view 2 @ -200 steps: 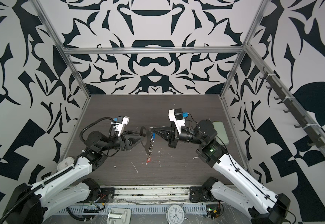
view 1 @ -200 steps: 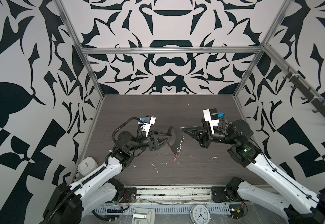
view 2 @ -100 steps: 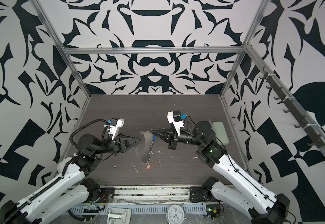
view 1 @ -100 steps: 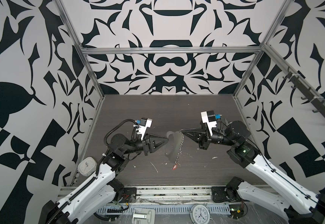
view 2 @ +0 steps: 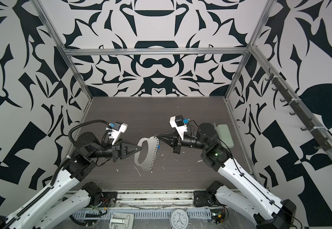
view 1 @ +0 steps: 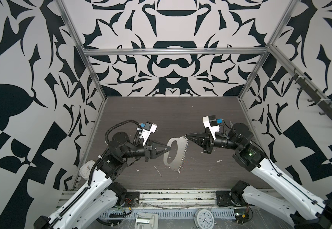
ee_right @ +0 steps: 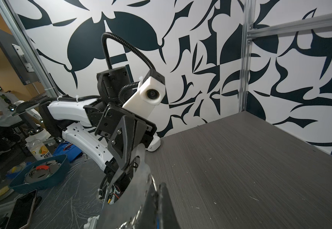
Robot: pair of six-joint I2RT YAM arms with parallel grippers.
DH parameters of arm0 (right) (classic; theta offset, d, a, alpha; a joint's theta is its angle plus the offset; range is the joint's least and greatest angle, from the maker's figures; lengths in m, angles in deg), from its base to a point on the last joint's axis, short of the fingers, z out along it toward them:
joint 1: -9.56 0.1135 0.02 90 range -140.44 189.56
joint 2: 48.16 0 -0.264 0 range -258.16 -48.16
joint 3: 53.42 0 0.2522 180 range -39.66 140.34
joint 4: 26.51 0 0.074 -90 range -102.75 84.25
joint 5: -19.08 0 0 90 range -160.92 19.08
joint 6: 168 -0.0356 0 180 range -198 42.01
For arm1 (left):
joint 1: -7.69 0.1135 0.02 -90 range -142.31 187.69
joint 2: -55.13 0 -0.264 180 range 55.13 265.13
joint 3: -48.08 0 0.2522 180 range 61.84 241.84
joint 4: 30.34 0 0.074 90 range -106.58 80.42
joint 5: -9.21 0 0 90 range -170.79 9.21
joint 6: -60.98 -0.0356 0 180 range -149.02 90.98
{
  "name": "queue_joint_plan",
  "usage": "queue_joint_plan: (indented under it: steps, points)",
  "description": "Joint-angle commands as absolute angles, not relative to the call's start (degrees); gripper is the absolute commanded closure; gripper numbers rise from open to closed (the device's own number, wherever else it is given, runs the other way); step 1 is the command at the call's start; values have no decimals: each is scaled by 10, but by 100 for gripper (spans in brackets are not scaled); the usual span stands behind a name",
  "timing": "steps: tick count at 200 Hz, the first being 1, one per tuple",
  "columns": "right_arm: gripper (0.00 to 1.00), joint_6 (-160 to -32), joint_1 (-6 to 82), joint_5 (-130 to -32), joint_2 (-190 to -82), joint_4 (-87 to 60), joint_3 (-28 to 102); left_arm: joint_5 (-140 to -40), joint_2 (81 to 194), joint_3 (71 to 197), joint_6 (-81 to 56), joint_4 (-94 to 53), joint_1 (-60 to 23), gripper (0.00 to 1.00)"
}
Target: Remove the keys from the keyring
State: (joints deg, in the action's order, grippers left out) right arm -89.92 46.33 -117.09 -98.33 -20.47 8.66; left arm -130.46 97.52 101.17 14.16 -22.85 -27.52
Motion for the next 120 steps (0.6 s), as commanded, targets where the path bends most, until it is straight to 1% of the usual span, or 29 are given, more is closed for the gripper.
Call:
queue_joint_plan:
  steps: [1, 35, 80, 120]
  points:
    - [100, -856, 476, -1245, -979, -160, 111, -1290, 983, 1044, 105, -146, -272, 100]
    - [100, -822, 476, -1264, -987, -116, 123, -1342, 1009, 1083, 100, -98, -260, 100]
    - [100, -781, 476, -1273, -993, -64, 138, -1431, 1030, 1119, 118, -55, -208, 100]
    - [100, -755, 476, -1305, -1013, -35, 153, -1461, 1040, 1126, 145, -82, -203, 100]
